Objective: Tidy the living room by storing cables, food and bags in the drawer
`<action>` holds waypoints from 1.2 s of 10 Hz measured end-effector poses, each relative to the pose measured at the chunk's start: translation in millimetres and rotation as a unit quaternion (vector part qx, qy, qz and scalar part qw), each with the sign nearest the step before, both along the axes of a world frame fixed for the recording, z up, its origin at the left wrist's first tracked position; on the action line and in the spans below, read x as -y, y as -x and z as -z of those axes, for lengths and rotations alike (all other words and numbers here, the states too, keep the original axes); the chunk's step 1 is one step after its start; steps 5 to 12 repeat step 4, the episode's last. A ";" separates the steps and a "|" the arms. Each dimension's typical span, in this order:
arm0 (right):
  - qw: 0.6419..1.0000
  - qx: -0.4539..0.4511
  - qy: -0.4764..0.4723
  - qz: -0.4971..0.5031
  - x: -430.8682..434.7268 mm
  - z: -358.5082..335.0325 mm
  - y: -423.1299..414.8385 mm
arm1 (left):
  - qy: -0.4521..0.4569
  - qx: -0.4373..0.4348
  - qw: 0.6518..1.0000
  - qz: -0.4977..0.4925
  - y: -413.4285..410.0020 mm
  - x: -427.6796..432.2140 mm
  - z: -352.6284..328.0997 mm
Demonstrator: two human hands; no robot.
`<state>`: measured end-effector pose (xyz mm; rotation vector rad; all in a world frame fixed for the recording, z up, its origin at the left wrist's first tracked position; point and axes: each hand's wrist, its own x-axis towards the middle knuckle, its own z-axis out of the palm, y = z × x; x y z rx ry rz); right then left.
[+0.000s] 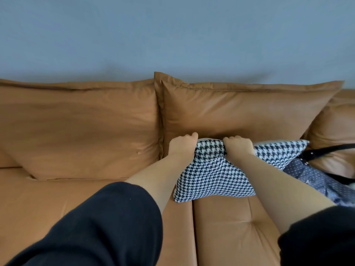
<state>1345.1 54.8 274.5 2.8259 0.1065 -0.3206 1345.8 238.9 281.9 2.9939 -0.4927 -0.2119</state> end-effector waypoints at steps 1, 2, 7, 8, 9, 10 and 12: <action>0.997 0.062 -0.021 0.028 -6.1 6.6 9.4 | 0.007 -0.010 0.999 -0.049 -2.9 0.4 1.6; 0.996 0.083 -0.020 0.025 -7.8 2.1 17.8 | 0.022 0.000 0.999 -0.046 5.0 -9.9 -1.9; 0.991 0.116 -0.055 -0.044 -32.2 -42.0 41.9 | -0.033 0.128 0.991 0.036 32.9 -44.8 -41.7; 0.991 0.116 -0.055 -0.044 -32.2 -42.0 41.9 | -0.033 0.128 0.991 0.036 32.9 -44.8 -41.7; 0.991 0.116 -0.055 -0.044 -32.2 -42.0 41.9 | -0.033 0.128 0.991 0.036 32.9 -44.8 -41.7; 0.991 0.116 -0.055 -0.044 -32.2 -42.0 41.9 | -0.033 0.128 0.991 0.036 32.9 -44.8 -41.7; 0.991 0.116 -0.055 -0.044 -32.2 -42.0 41.9 | -0.033 0.128 0.991 0.036 32.9 -44.8 -41.7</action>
